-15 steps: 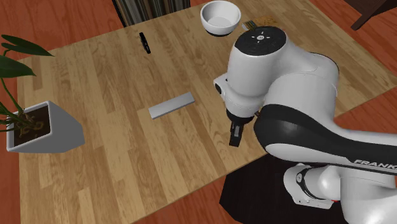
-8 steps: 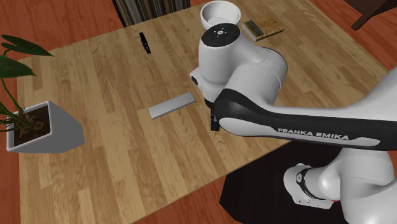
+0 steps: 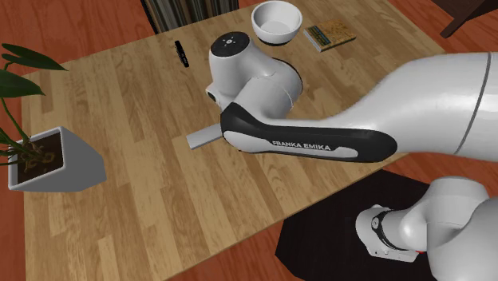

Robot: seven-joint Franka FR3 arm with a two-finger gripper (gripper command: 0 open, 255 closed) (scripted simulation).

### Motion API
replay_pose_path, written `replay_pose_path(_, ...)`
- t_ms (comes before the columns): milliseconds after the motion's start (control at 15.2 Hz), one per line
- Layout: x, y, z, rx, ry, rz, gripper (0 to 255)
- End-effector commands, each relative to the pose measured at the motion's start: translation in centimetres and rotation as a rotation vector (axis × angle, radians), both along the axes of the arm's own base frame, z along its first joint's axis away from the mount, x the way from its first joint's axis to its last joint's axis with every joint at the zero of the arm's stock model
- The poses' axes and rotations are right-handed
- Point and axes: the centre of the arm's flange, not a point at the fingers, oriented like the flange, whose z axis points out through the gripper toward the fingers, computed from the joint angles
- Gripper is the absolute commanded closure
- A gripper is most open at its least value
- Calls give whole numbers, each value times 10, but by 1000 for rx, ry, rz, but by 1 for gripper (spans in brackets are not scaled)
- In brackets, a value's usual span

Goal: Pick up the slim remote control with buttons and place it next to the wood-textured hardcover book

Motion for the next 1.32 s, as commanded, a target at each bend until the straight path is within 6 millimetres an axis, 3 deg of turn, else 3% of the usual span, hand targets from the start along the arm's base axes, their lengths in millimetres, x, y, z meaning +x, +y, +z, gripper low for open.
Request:
replay_pose_path(0, 24, -4, -9, -1, -11, 43, 0)
replay_pose_path(528, 112, -7, -40, -2, -49, 196, 0)
replay_pose_path(990, 111, -6, -77, -2, -49, 196, 0)
replay_pose_path(1254, 111, -6, -80, -2, -49, 196, 0)
